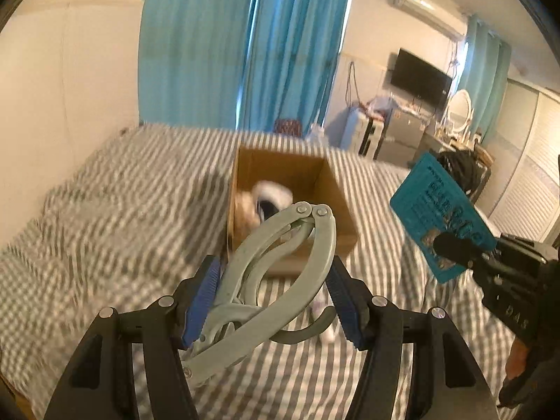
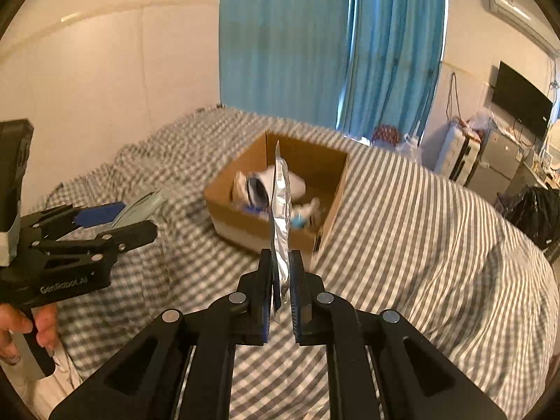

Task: Organize objects
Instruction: 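Carry the clip and blister pack over the box and release them inside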

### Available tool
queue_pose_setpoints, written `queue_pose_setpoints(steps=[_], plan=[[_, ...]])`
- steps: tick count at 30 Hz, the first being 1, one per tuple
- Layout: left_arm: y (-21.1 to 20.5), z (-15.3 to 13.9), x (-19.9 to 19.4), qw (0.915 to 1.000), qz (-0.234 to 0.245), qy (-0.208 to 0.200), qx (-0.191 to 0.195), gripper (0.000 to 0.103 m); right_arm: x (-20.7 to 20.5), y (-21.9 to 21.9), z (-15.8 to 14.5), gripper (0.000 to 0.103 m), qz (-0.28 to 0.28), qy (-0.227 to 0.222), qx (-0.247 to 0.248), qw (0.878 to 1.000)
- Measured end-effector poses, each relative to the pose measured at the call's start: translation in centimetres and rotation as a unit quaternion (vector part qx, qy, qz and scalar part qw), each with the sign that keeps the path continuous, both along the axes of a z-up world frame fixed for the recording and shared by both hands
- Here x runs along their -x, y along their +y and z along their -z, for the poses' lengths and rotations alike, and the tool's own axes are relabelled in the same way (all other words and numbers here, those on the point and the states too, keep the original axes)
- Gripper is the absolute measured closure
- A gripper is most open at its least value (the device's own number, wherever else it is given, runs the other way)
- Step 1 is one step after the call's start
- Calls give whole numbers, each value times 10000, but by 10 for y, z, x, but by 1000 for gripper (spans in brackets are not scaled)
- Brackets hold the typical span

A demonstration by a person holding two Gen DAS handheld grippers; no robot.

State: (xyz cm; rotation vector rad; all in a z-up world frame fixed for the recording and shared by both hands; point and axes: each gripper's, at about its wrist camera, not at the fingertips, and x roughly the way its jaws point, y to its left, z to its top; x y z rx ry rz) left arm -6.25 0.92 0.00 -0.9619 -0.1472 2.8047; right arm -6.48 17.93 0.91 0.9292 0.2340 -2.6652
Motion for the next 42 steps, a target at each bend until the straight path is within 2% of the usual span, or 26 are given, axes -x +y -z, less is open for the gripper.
queue_pose_setpoints(steps=[6, 11, 15, 19, 23, 26, 32, 36, 42], plan=[[12, -40, 38, 9992, 118, 356, 170, 39, 21, -8, -44, 94, -142, 481, -51, 9987], [20, -59, 93, 9986, 147, 468, 213, 39, 55, -10, -68, 94, -188, 791, 3, 9967], [29, -62, 140, 9982, 201, 503, 249, 39, 96, -13, -75, 94, -198, 919, 84, 9955], [39, -46, 176, 9974, 254, 543, 408, 39, 134, -15, -71, 94, -174, 972, 170, 9950], [40, -7, 212, 9988, 317, 268, 273, 39, 176, -16, -51, 95, -108, 869, 252, 9958], [42, 23, 234, 9990, 316, -176, 254, 39, 205, -17, -18, 95, -77, 602, 218, 9979], [39, 66, 252, 9970, 326, -646, 276, 39, 239, -14, 40, 94, 86, -30, 347, 9994], [45, 78, 253, 9955, 347, -815, 342, 39, 245, -12, 64, 94, 180, -322, 467, 9982], [49, 80, 242, 9950, 488, -779, 391, 39, 244, -11, 74, 94, 208, -500, 590, 9968]])
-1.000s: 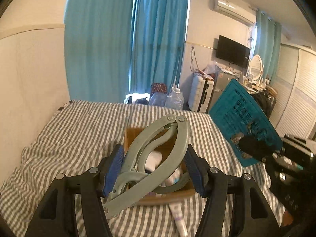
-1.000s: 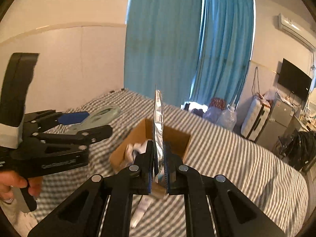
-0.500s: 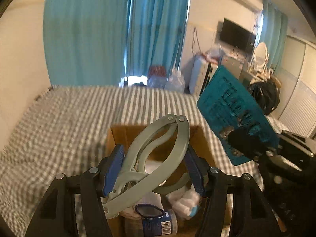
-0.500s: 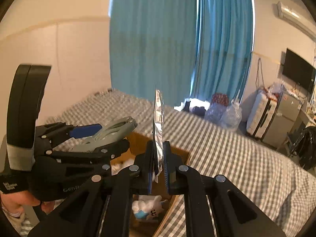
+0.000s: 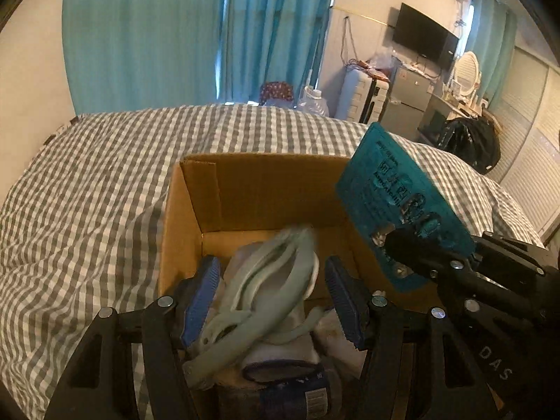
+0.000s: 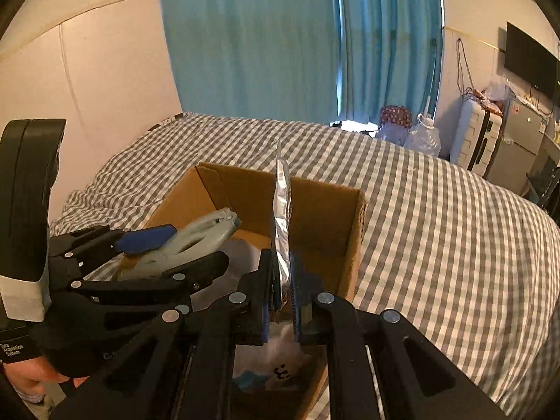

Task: Organize objects
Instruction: 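Carry the clip and blister pack over the box and release them inside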

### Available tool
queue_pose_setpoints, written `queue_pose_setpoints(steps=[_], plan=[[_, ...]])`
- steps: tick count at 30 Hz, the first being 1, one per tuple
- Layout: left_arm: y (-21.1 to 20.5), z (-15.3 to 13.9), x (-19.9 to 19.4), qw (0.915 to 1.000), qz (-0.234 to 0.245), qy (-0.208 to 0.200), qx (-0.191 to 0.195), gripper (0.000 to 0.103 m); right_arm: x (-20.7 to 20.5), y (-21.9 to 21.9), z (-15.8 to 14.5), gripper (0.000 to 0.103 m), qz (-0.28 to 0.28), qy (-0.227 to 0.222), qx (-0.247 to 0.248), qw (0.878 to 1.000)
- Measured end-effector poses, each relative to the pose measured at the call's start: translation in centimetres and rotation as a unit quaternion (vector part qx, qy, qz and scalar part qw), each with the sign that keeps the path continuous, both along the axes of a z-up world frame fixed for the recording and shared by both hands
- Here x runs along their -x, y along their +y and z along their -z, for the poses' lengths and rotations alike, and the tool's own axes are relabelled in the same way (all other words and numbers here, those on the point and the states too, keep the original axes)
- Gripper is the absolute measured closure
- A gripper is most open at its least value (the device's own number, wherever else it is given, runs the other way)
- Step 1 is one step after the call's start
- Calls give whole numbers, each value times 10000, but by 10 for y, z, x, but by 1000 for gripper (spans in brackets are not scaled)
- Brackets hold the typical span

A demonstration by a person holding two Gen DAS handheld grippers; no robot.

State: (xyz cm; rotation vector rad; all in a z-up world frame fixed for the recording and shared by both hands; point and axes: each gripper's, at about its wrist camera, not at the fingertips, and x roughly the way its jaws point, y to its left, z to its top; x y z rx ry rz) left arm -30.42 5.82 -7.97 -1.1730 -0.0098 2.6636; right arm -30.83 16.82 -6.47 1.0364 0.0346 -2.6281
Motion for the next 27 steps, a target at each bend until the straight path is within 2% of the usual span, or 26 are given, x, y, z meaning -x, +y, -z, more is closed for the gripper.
queue_pose_setpoints(steps=[3, 5, 6, 7, 9, 11, 16, 19, 21, 23, 27], plan=[[2, -7, -5, 9998, 70, 117, 126, 35, -5, -5, -6, 94, 60, -6, -40, 10000], [1, -13, -10, 9998, 17, 151, 113, 25, -9, -2, -10, 93, 117, 31, -54, 9999], [-1, -17, -12, 9998, -55, 169, 62, 24, -12, 0, -14, 89, 160, 58, -55, 9998], [-4, -22, -12, 9998, -108, 162, -24, 22, -11, 5, -21, 85, 219, 86, -60, 9997], [-9, -31, -18, 9994, -204, 123, -258, 16, -17, 10, -31, 58, 314, 138, -55, 9994], [-15, -42, -27, 9985, -272, 166, -446, 4, -29, 17, -48, 49, 421, 280, 23, 9987], [-22, -82, -63, 9972, -362, 541, -379, 0, -69, 25, -96, 45, 445, 582, 55, 9973], [-25, -112, -97, 9960, -369, 762, -280, 0, -98, 27, -121, 37, 513, 761, 23, 9958], [-25, -129, -113, 9949, -495, 871, -94, 0, -121, 27, -139, 21, 527, 834, 4, 9951], [-27, -149, -137, 9923, -638, 1055, 84, 0, -140, 30, -154, 11, 591, 936, -7, 9939], [-30, -180, -183, 9873, -693, 1412, 200, 0, -182, 35, -178, 6, 778, 1050, -182, 9913]])
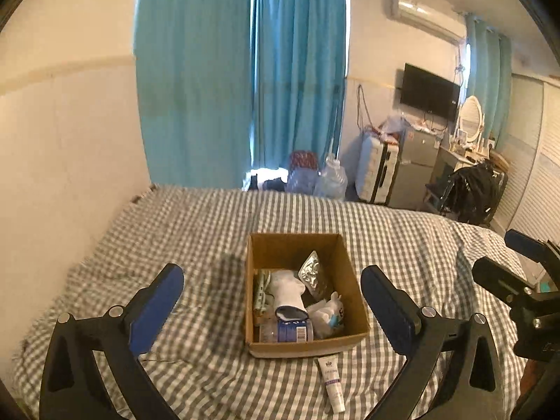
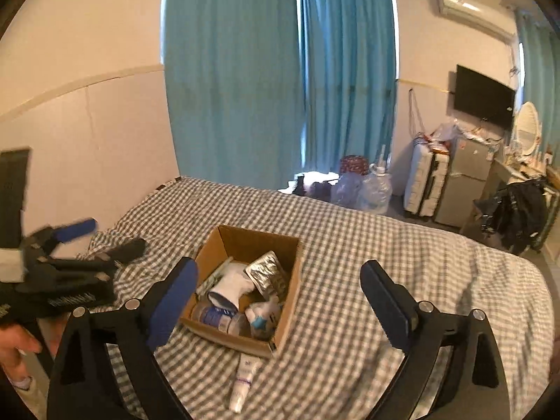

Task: Organize objects
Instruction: 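Carry the clip and blister pack over the box and release them inside, then grasp the white toothpaste tube with the right tool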

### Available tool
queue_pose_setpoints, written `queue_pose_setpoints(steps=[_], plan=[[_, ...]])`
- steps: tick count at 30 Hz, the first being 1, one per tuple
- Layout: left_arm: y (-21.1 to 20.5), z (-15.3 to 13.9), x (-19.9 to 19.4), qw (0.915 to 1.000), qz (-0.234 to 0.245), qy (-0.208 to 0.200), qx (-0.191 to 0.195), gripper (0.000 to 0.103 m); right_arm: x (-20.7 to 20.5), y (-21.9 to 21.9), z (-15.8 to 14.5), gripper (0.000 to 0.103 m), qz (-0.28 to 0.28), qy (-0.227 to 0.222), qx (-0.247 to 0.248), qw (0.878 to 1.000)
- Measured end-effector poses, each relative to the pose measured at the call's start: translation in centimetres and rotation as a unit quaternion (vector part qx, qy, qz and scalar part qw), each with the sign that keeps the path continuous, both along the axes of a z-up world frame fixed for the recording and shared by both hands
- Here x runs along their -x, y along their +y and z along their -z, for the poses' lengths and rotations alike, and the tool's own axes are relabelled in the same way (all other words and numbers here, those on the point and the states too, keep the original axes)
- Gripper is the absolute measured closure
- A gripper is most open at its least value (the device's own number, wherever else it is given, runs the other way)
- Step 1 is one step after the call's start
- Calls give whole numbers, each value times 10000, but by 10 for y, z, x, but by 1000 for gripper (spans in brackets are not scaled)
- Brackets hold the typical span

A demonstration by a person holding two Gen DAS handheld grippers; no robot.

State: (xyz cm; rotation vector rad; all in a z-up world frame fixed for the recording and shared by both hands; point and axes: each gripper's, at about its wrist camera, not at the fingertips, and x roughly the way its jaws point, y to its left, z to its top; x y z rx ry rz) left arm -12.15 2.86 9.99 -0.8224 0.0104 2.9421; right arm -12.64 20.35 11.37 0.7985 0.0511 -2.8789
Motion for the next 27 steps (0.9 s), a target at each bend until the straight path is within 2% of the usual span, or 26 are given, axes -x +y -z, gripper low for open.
queue_pose_setpoints(steps=[2, 4, 7, 10, 14, 19, 22, 27], plan=[[-3, -6, -20, 9998, 20, 174, 69, 0, -21, 3, -10, 0, 78, 54, -82, 9999], [-6, -6, -39, 9993, 68, 351, 124, 0, -42, 1, -18, 0, 106, 178, -103, 9997], [-11, 6, -56, 9990, -36, 390, 201, 0, -64, -1, -20, 0, 147, 281, -165, 9994], [-21, 29, -58, 9990, -195, 389, 108, 0, -70, -6, -8, 0, 171, 302, -150, 9993], [-32, 57, -48, 9983, -435, 367, 124, 0, -56, -19, 27, 0, 224, 207, -194, 9993], [-33, 104, -26, 9981, -430, 235, 369, 0, -23, -31, 74, 0, 69, -31, -159, 9998], [-35, 148, -8, 9986, -377, -140, 349, 0, -6, -40, 111, 0, 112, -194, -347, 9991], [-40, 203, 5, 9960, -428, -704, 342, 0, 11, -43, 179, 0, 161, -510, -507, 9973]])
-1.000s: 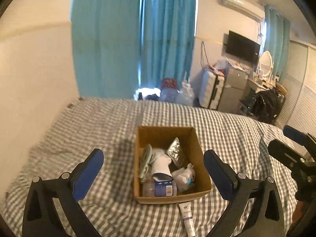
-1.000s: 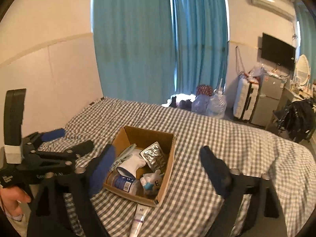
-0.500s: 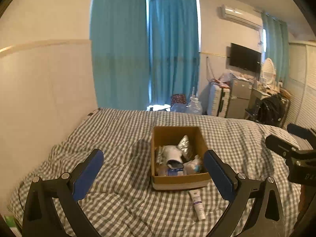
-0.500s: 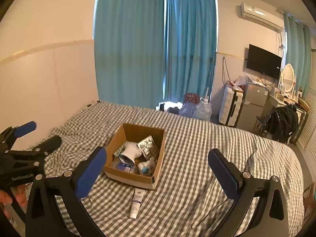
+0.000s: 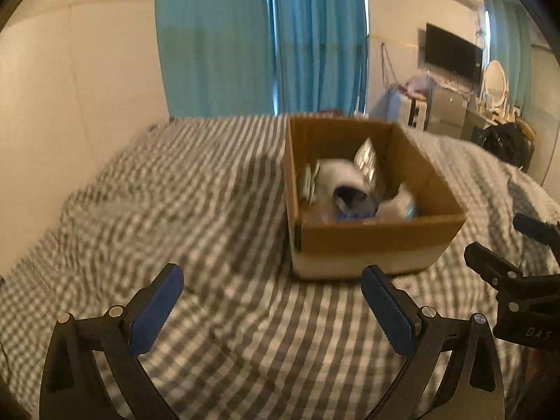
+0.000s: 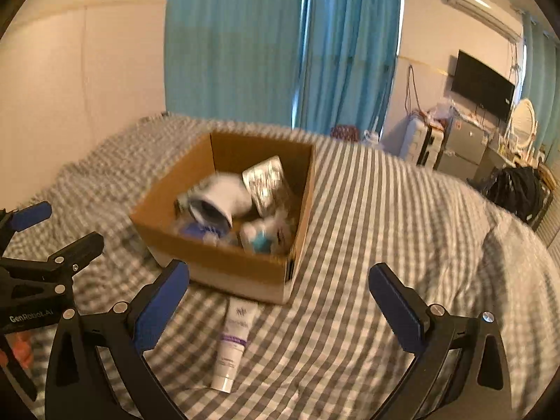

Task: Organize objects
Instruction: 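Grasp the white toothpaste tube with the right tool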

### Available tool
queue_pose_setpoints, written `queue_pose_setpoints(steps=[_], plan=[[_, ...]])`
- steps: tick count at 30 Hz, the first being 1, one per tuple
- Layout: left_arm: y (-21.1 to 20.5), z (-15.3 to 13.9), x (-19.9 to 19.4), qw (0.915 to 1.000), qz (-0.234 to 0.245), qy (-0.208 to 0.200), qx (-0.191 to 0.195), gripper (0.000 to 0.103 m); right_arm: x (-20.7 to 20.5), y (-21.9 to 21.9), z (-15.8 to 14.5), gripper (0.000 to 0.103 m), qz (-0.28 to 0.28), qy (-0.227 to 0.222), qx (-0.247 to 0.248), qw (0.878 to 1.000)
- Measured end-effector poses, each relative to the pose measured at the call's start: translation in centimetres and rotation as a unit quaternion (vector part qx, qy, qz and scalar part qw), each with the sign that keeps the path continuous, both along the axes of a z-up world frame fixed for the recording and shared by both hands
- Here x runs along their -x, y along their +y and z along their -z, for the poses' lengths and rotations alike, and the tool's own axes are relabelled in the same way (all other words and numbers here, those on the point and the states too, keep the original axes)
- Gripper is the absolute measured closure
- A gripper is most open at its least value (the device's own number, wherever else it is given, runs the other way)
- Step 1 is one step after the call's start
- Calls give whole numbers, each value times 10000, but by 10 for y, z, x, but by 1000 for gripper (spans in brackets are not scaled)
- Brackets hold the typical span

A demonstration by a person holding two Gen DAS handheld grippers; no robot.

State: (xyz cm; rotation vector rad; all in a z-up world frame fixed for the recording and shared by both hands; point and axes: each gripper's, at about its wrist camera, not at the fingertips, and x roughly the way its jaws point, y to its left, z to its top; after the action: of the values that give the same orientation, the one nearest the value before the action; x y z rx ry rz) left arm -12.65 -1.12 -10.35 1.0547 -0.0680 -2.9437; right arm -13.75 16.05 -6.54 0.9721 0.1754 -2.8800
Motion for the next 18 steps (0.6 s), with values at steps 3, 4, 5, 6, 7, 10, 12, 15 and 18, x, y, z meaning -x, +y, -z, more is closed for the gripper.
queue_pose_setpoints(steps=[3, 4, 5, 6, 7, 10, 12, 15, 18], plan=[[0, 24, 3, 9997, 25, -256, -24, 0, 9, 3, 35, 10, 56, -377, 69, 9993], [0, 30, 4, 9994, 26, -329, -62, 0, 12, 3, 45, 13, 21, -557, 123, 9984], [0, 35, 6, 9991, 12, -396, -121, 0, 16, 4, 56, 21, -36, -749, 223, 9969], [-1, 39, 8, 9987, -20, -477, -194, 0, 19, 3, 67, 27, -89, -962, 311, 9948], [-1, 43, 9, 9982, -32, -538, -246, 0, 21, 3, 73, 29, -119, -1095, 373, 9932], [-2, 53, 11, 9970, -75, -695, -322, 0, 22, -1, 91, 38, -289, -1369, 505, 9889], [-4, 59, 11, 9961, -166, -808, -298, 0, 20, -7, 101, 55, -440, -1502, 410, 9868], [-7, 67, 10, 9949, -268, -925, -301, 0, 20, -15, 115, 70, -580, -1698, 244, 9835], [-5, 70, 9, 9941, -339, -996, -281, 0, 14, -17, 116, 77, -639, -1653, 101, 9841]])
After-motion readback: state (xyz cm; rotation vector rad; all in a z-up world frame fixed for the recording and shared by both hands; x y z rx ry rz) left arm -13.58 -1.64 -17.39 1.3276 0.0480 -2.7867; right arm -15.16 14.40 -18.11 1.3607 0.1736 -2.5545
